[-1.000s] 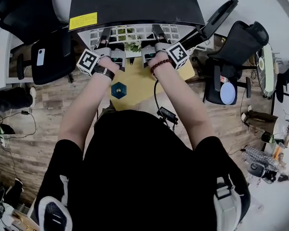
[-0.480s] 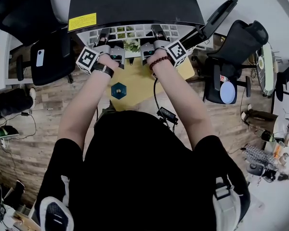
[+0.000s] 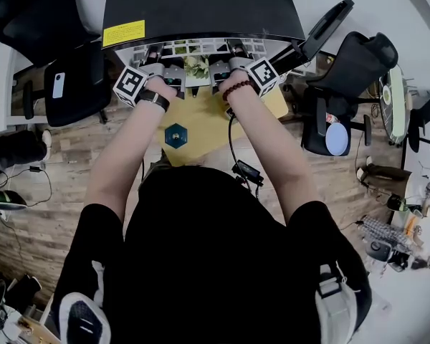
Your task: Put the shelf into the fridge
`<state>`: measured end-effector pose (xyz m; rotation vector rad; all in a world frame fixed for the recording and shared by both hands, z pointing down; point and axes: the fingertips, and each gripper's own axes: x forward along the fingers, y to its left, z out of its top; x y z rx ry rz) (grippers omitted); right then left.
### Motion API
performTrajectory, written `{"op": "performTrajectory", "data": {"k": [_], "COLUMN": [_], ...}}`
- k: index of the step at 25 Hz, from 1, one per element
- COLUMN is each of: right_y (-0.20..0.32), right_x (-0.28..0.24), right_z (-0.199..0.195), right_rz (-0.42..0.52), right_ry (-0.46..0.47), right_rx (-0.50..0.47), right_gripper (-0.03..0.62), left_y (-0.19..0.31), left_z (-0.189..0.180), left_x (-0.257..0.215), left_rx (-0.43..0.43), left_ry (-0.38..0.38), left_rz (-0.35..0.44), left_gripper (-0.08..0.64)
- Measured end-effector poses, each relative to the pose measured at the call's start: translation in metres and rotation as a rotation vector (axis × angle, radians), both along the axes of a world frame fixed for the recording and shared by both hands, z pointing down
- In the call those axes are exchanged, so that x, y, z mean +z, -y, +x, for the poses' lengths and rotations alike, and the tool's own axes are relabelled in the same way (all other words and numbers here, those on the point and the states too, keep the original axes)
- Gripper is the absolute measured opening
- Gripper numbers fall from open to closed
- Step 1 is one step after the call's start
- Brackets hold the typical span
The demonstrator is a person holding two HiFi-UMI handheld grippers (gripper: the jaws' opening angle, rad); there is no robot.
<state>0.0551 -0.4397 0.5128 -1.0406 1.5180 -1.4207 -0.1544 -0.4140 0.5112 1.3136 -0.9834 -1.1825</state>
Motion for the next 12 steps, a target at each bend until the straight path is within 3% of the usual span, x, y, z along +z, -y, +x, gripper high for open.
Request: {"op": "performTrajectory", "data": {"k": [12], "right_y": [-0.014], "right_x": [-0.001], "right_z": [-0.001], "right_rz": [0.005], "right_ry": [-0.018], "right_rx": [-0.046], "right_gripper": [0.044], "left_y": [-0.008], "left_z": [0.001], "left_x": [-0.004], "left_rx": [0.0], "left_ry": [-0.012], "left_rz": [0.018], "left_gripper": [0.04]}}
